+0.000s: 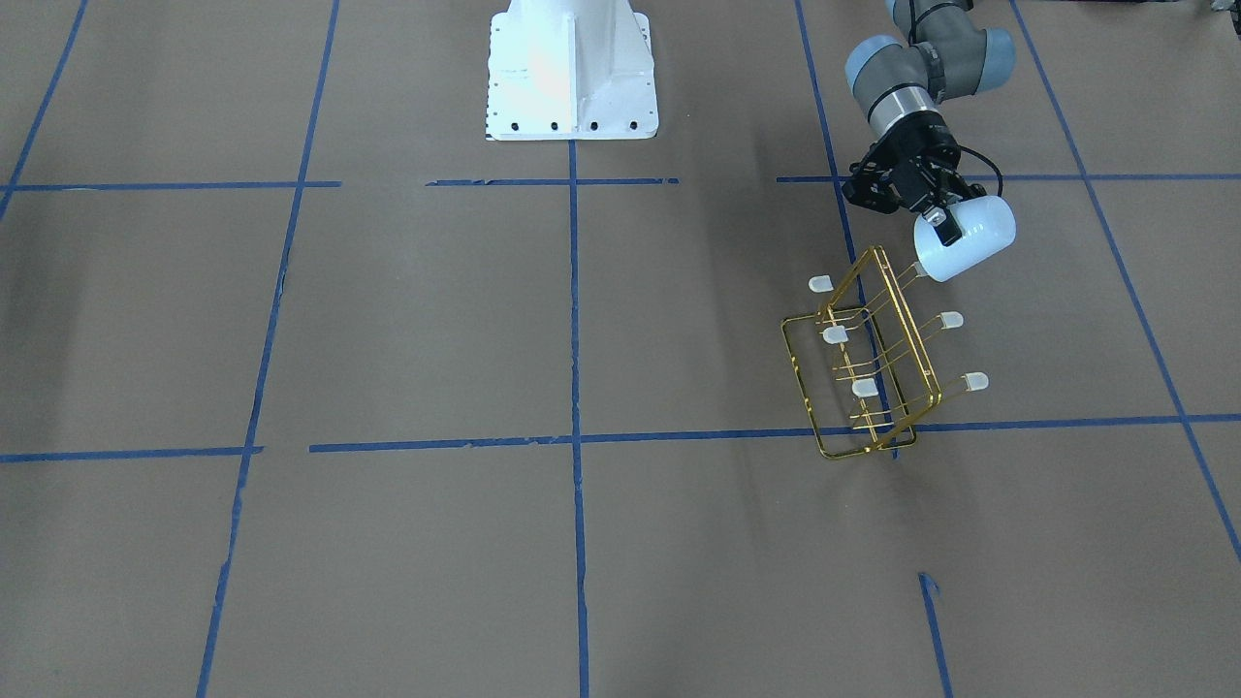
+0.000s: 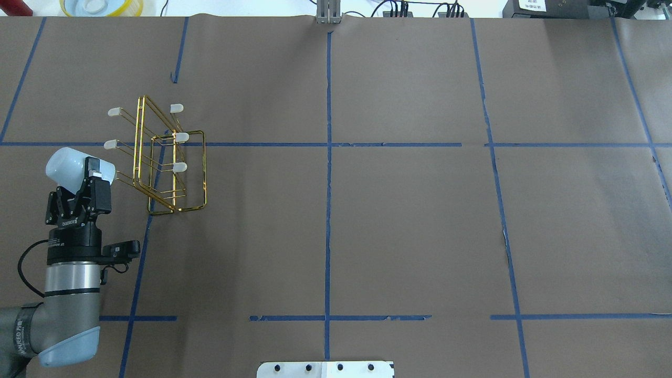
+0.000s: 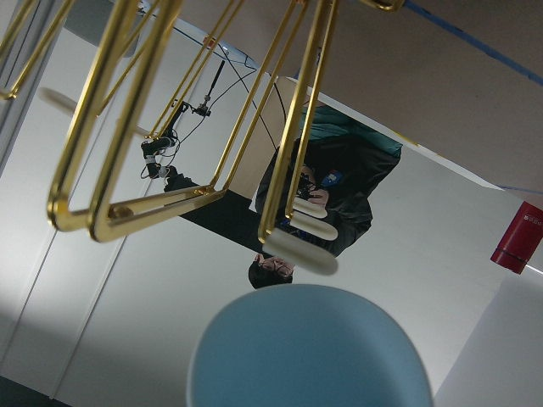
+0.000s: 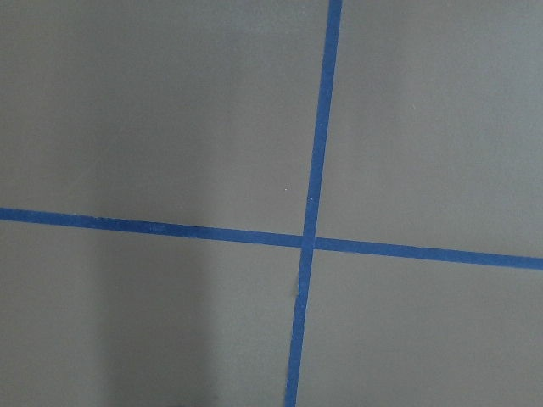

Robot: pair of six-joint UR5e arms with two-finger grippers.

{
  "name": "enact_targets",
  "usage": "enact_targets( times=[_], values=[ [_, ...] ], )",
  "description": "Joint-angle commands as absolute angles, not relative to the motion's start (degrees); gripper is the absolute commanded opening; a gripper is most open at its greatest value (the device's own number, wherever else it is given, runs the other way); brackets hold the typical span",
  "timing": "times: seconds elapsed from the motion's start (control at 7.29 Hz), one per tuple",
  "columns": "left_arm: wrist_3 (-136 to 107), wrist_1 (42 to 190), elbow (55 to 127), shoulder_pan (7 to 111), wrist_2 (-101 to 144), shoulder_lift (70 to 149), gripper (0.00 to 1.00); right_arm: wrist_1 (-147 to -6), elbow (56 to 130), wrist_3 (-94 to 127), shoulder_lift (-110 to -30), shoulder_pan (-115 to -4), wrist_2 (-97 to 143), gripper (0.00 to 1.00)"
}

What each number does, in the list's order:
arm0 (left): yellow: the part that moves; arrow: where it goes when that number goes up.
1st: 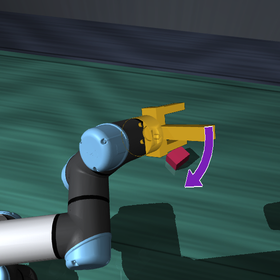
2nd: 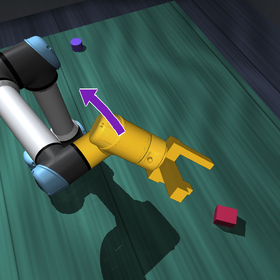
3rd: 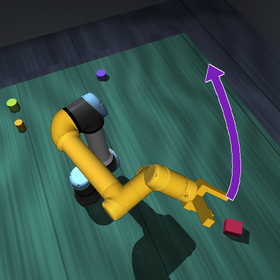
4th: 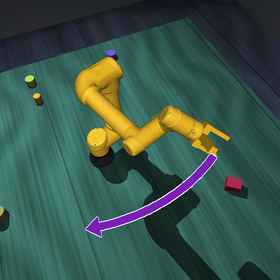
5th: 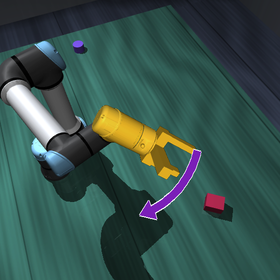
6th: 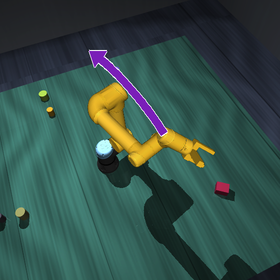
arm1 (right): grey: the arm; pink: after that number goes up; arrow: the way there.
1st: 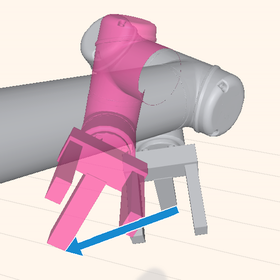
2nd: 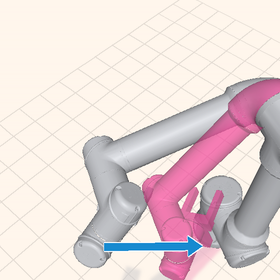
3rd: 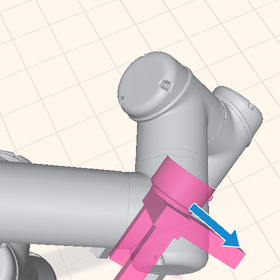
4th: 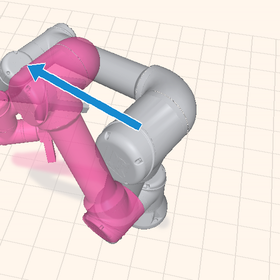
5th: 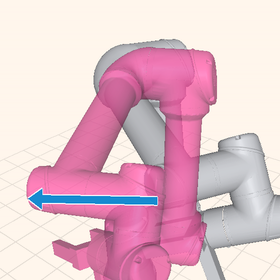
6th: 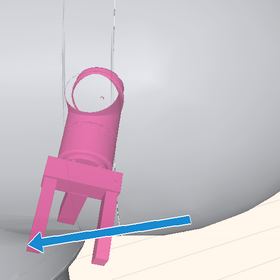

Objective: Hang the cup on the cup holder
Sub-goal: 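Raise the tilted cup with the left gripper toward the gold rack's pegs, then slide the cup onto a white-tipped peg of the gold rack with the left gripper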

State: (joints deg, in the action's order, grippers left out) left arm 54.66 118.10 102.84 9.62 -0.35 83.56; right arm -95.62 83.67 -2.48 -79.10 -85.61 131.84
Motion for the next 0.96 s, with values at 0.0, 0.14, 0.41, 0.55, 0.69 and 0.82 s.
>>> enact_targets(
  times=[0.0,0.14,0.41,0.55,0.69,0.82],
  values=[
    [54.84,116.90,102.13,9.58,-0.35,84.46,0.25,-95.62,83.67,-2.46,-79.10,-85.61,131.84,1.00],
    [56.32,116.46,102.13,9.67,-0.35,84.64,0.26,-95.62,83.67,-2.46,-79.10,-85.61,131.84,1.00],
    [56.95,114.19,101.78,9.67,-0.26,84.73,0.26,-95.62,83.67,-2.46,-79.10,-85.60,131.84,1.00],
    [57.13,114.00,101.78,9.67,-0.35,84.99,0.27,-95.62,83.67,-2.46,-79.10,-85.61,131.84,1.00],
    [57.13,113.99,101.69,9.67,-0.35,85.25,0.28,-95.62,83.67,-2.46,-79.10,-85.61,131.84,1.00],
    [57.13,113.99,101.43,9.58,-0.35,85.60,0.35,-95.62,83.67,-2.46,-79.10,-85.61,131.84,1.00]
  ],
)
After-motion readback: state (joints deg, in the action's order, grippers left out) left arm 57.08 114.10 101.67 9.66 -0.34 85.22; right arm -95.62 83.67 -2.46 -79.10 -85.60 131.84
